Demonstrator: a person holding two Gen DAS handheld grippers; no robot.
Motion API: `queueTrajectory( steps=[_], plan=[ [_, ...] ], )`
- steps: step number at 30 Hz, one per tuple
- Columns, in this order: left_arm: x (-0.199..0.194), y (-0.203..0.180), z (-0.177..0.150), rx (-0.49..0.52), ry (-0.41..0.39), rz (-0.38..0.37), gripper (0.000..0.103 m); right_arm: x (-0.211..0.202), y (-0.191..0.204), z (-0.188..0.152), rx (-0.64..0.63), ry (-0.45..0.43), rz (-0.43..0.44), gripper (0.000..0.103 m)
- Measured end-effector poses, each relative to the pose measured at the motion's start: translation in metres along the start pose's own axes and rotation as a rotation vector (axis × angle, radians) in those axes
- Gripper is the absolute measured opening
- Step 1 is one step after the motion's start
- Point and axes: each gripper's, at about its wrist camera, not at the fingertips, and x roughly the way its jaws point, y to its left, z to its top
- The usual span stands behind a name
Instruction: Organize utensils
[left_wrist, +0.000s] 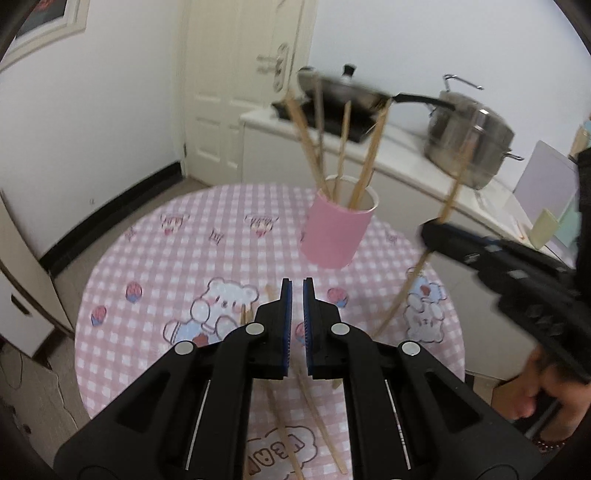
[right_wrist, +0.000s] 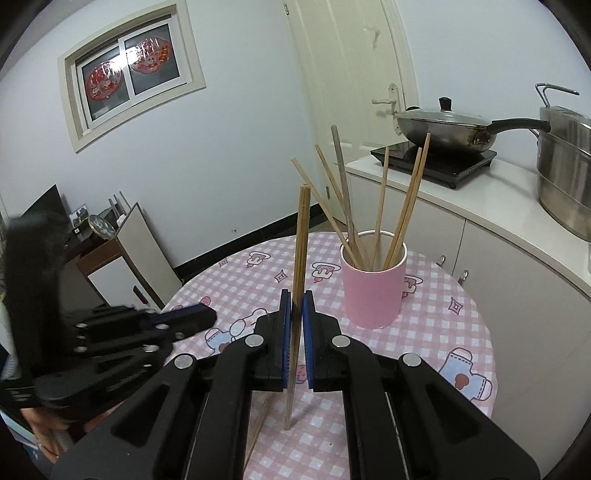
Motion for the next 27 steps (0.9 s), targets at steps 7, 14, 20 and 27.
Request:
queueTrajectory(
  steps=[7, 14, 20, 27],
  plan=[
    [0.028, 0.03, -0.013, -0.047, 0.076, 0.057, 0.066, 0.005, 0.01, 0.01, -0.027, 0.057, 0.027, 0.005],
    [0.058, 0.052, -0.028, -0.06, 0.144, 0.109, 0.061, 0.032, 0.018, 0.021, -0.067, 0.122, 0.002, 0.005],
    [0.083, 0.066, -0.041, -0.087, 0.211, 0.105, 0.051, 0.062, 0.019, 0.029, -0.083, 0.172, -0.017, 0.005],
    [0.106, 0.069, -0.051, -0.079, 0.271, 0.106, 0.042, 0.109, 0.022, 0.021, -0.112, 0.303, -0.011, 0.005]
  ],
)
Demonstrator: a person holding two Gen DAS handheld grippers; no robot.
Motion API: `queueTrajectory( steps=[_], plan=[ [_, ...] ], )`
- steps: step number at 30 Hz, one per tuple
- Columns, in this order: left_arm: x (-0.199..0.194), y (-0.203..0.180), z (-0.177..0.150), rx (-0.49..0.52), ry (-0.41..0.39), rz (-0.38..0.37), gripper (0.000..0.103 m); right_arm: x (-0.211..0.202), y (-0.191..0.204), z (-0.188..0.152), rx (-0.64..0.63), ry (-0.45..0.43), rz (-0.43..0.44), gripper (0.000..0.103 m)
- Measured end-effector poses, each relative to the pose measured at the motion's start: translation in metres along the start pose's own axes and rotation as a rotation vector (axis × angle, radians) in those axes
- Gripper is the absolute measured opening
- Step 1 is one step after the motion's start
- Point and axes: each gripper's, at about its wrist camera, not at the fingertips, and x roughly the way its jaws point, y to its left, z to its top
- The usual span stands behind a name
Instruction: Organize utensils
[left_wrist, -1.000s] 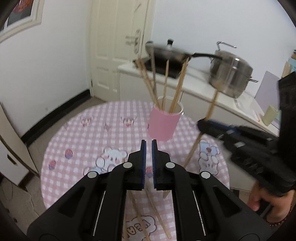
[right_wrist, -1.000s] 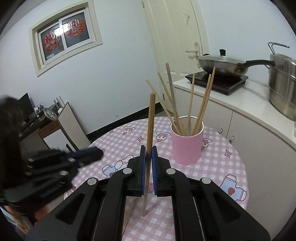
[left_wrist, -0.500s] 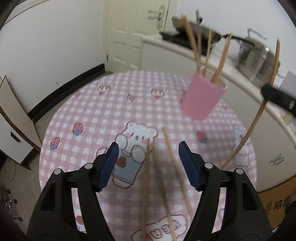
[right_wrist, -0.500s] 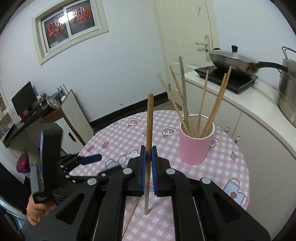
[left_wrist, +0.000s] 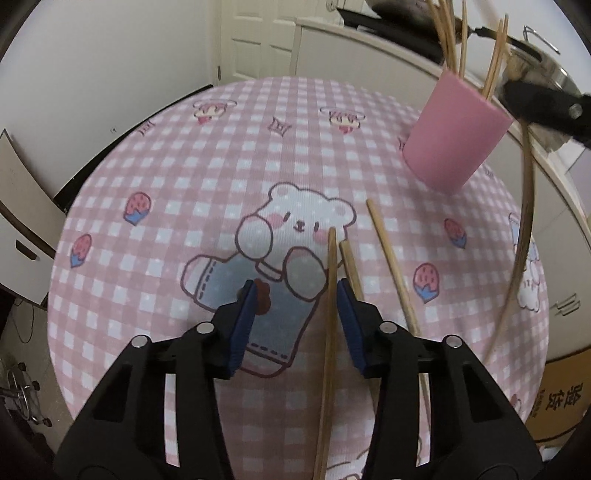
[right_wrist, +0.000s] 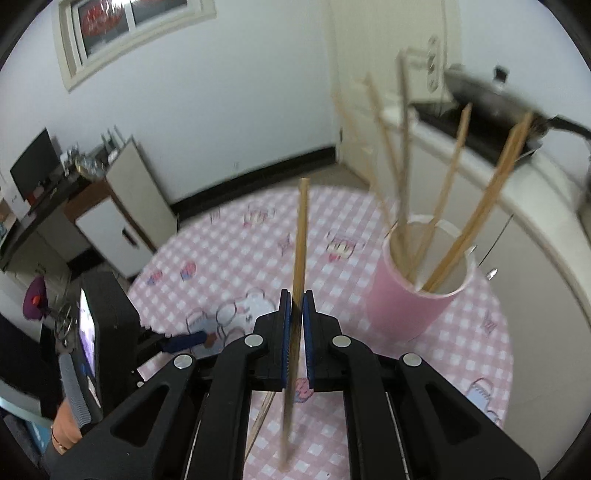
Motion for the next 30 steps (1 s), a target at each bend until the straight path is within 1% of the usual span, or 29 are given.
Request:
queueTrajectory(
  steps=[2, 3, 5, 7, 12, 13, 14, 16, 17, 20, 21, 25, 28, 30],
  plan=[
    [0.003, 0.0, -0.002, 0.007, -0.005, -0.002, 0.042, 0.013, 0.001, -0.006, -0.004, 0.031, -0.009, 0.005],
    [0.003, -0.001, -0.002, 0.011, -0.005, 0.001, 0.042, 0.024, -0.002, -0.012, 0.006, 0.063, 0.009, 0.005],
    [0.004, -0.004, -0.001, 0.025, -0.003, 0.005, 0.041, 0.037, -0.004, -0.021, 0.01, 0.1, 0.016, 0.005],
    [0.005, -0.007, -0.001, 0.037, 0.002, 0.005, 0.041, 0.044, -0.005, -0.027, 0.015, 0.121, 0.023, 0.005],
    [0.009, -0.015, 0.0, 0.067, 0.004, 0.048, 0.041, 0.05, -0.003, -0.037, 0.014, 0.146, 0.032, 0.005],
    [0.009, -0.016, 0.001, 0.067, 0.004, 0.05, 0.036, 0.05, -0.004, -0.037, 0.014, 0.148, 0.033, 0.005],
    [0.009, -0.017, 0.001, 0.072, 0.004, 0.055, 0.034, 0.05, -0.004, -0.038, 0.014, 0.15, 0.034, 0.005],
    [0.01, -0.019, 0.001, 0.084, -0.005, 0.063, 0.024, 0.052, -0.003, -0.039, 0.015, 0.152, 0.035, 0.005],
    [0.01, -0.019, 0.001, 0.088, -0.008, 0.064, 0.023, 0.051, -0.003, -0.04, 0.017, 0.152, 0.037, 0.005],
    [0.012, -0.017, 0.004, 0.09, -0.023, 0.049, 0.013, 0.052, -0.003, -0.042, 0.017, 0.154, 0.041, 0.005],
    [0.013, -0.016, 0.005, 0.087, -0.03, 0.042, 0.008, 0.052, -0.002, -0.043, 0.017, 0.153, 0.042, 0.005],
    [0.009, -0.011, 0.007, 0.043, -0.048, 0.013, 0.006, 0.047, 0.0, -0.043, 0.016, 0.135, 0.044, 0.005],
    [-0.008, -0.014, 0.011, 0.032, -0.08, -0.02, 0.005, 0.036, 0.001, -0.041, 0.018, 0.106, 0.045, 0.005],
    [-0.028, -0.019, 0.017, 0.034, -0.124, -0.04, 0.005, 0.027, 0.0, -0.039, 0.02, 0.08, 0.046, 0.005]
  ],
)
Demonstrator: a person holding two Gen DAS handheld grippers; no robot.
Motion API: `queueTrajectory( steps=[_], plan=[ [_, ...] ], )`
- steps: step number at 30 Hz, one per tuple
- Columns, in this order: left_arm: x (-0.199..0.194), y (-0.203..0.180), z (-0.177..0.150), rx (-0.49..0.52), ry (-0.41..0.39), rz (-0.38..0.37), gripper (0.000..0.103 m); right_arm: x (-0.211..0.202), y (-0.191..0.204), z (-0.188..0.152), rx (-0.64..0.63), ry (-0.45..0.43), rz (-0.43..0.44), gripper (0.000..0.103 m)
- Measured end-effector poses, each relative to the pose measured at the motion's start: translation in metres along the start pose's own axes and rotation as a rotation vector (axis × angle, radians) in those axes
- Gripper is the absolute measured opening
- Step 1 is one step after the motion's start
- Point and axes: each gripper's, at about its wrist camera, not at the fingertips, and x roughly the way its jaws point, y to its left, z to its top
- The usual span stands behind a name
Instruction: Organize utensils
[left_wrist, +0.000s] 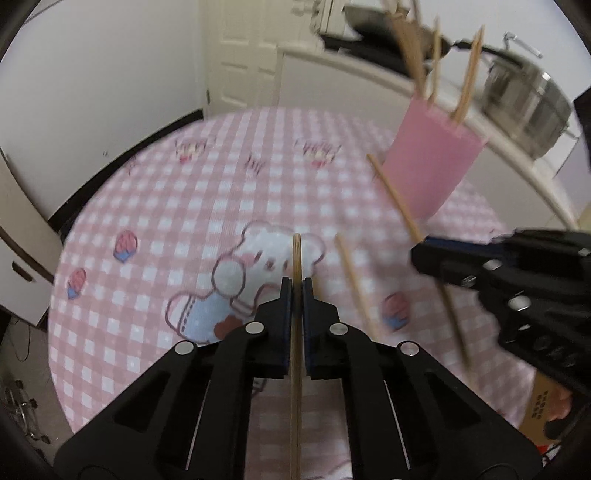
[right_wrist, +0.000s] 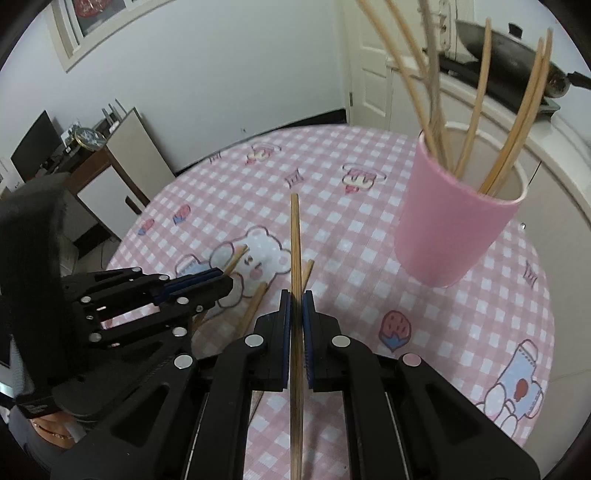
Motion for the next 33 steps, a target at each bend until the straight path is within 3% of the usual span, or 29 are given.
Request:
queueTrajectory(
  steps=[4, 21, 26, 33],
  plan=[
    [-0.036, -0.011, 0.02, 0.002, -0.08, -0.06, 0.005, -0.02, 0.001, 0.004, 0.001, -0.052, 0.003, 0.005],
    [-0.152, -0.078, 0.079, 0.095, -0.417, -0.139, 0.005, -0.142, -0.02, 0.023, 0.03, -0.384, 0.005, 0.005],
    [-0.168, -0.092, 0.103, 0.091, -0.517, -0.121, 0.005, -0.162, -0.03, 0.039, 0.016, -0.447, -0.064, 0.005],
    [-0.17, -0.088, 0.138, -0.007, -0.631, -0.132, 0.005, -0.177, -0.049, 0.059, 0.024, -0.511, -0.126, 0.005]
  ],
)
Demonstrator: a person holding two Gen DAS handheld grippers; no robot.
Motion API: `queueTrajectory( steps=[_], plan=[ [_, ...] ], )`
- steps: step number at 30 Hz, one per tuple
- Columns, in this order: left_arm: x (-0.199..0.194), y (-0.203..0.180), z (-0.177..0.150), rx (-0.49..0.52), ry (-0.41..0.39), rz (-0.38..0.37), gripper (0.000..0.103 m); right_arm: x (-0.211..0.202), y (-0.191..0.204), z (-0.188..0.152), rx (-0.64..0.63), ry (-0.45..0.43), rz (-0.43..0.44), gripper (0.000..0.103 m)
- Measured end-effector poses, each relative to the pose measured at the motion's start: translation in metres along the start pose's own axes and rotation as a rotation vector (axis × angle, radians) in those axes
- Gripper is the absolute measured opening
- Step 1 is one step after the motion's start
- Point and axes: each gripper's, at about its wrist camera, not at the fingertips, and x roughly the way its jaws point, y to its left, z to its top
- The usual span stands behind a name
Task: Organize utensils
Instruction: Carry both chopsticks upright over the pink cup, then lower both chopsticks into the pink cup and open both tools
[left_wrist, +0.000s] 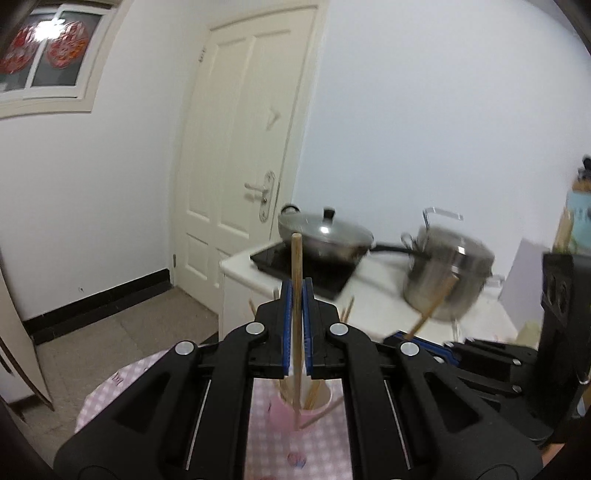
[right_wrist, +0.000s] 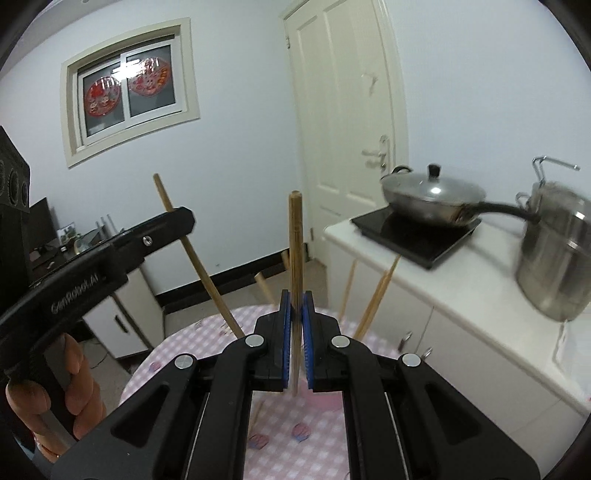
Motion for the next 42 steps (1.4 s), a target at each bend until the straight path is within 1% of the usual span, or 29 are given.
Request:
queueTrajectory(
  steps=[2, 5, 9, 13, 19, 24, 29, 31, 37, 40, 42],
  plan=[
    [0.006, 0.002, 0.004, -0.025, -0.025, 0.001, 0.005, 0.001, -0.004, 0.007, -0.002, -0.02, -0.015, 0.005],
    [0.019, 0.003, 0.005, -0.049, -0.043, 0.0, 0.005, 0.007, -0.007, 0.011, -0.019, -0.034, -0.043, 0.005],
    [0.04, 0.004, -0.001, -0.054, -0.035, -0.001, 0.005, 0.018, -0.013, 0.008, -0.02, -0.023, -0.052, 0.005],
    [0.059, 0.007, -0.02, -0.051, 0.004, 0.007, 0.006, 0.031, -0.021, -0.002, -0.012, 0.009, -0.056, 0.005],
    [0.077, 0.014, -0.051, -0.05, 0.065, 0.015, 0.006, 0.047, -0.025, -0.021, 0.005, 0.055, -0.056, 0.005],
    [0.083, 0.02, -0.072, -0.049, 0.099, 0.016, 0.006, 0.055, -0.024, -0.034, 0.003, 0.072, -0.075, 0.005],
    [0.086, 0.025, -0.081, -0.044, 0.129, 0.015, 0.006, 0.061, -0.027, -0.044, 0.02, 0.079, -0.083, 0.005],
    [0.085, 0.025, -0.083, -0.028, 0.122, 0.027, 0.006, 0.061, -0.027, -0.047, 0.027, 0.077, -0.084, 0.005],
    [0.081, 0.021, -0.082, -0.001, 0.128, 0.033, 0.007, 0.063, -0.024, -0.056, 0.026, 0.059, -0.117, 0.005],
    [0.081, 0.017, -0.082, 0.032, 0.139, 0.039, 0.007, 0.061, -0.024, -0.062, 0.035, 0.03, -0.136, 0.006],
    [0.082, 0.016, -0.082, 0.038, 0.16, 0.035, 0.008, 0.062, -0.025, -0.066, 0.051, 0.037, -0.129, 0.007]
  ],
)
